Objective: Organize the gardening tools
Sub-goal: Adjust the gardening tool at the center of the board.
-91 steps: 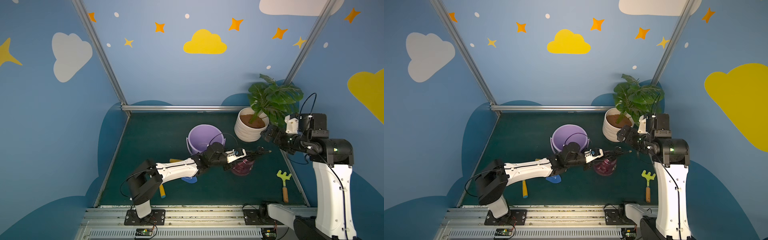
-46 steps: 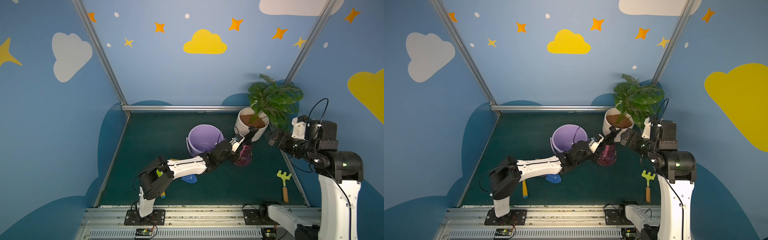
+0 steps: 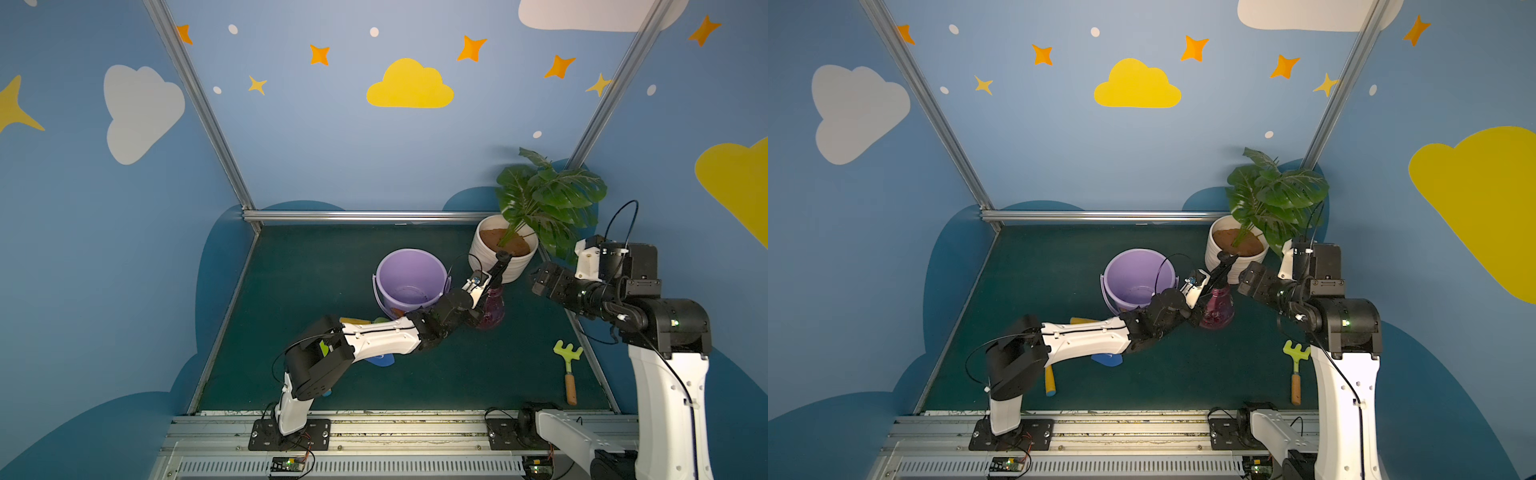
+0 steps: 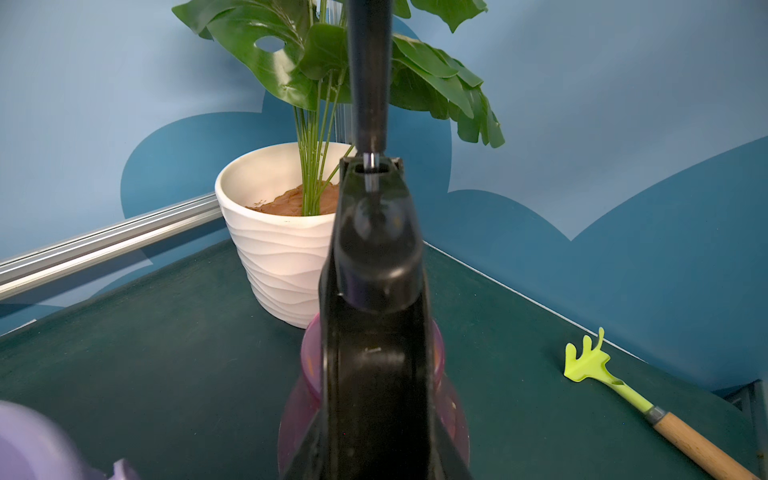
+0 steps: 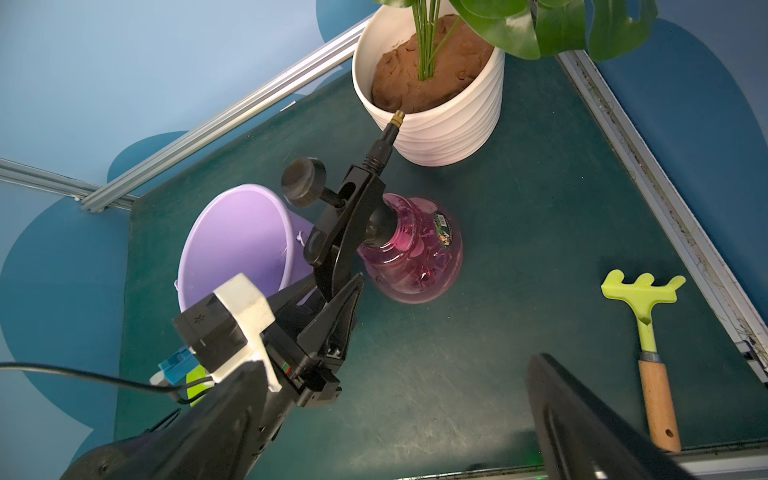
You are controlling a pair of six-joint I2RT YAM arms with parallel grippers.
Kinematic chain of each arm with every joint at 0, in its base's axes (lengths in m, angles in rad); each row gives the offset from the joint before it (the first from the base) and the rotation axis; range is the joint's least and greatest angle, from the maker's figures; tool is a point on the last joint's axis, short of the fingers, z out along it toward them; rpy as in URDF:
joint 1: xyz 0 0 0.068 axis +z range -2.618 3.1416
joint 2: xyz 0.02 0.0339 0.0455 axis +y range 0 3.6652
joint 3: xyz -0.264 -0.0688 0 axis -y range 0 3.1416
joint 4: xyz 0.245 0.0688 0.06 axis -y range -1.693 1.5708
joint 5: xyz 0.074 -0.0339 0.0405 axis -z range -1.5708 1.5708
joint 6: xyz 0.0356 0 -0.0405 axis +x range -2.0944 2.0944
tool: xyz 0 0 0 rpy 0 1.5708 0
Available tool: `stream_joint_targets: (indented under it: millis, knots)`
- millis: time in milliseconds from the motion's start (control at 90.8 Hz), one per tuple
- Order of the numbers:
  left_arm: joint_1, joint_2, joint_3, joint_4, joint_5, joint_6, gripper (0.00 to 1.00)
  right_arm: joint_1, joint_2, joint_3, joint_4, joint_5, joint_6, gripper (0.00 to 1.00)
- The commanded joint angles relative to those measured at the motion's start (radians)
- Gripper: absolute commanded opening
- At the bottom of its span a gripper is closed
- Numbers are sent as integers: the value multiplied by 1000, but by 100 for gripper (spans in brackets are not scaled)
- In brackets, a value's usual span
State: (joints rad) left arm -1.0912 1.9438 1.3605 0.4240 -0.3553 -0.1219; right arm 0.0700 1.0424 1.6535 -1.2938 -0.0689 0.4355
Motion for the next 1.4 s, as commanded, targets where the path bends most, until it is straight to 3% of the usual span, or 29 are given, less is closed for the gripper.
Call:
stream_joint_targets:
  millis: [0,363,738,1123,1387]
  knots:
    - [-1,-3,18,39,-11,10,23,10,-4,-6,20,11,-16,98]
    - [-2,-71,-23,58,18,46,55,16,7,-22,50,-76,-67,98]
    - [5,-222,-129,76,66,124,69,62,24,-60,91,-211,-109,97]
    - [134,-589,-436,2,237,124,72,358,62,-198,209,-127,-146,96]
    - [226,-907,-621,-157,142,151,77,558,105,-343,355,-99,-166,89]
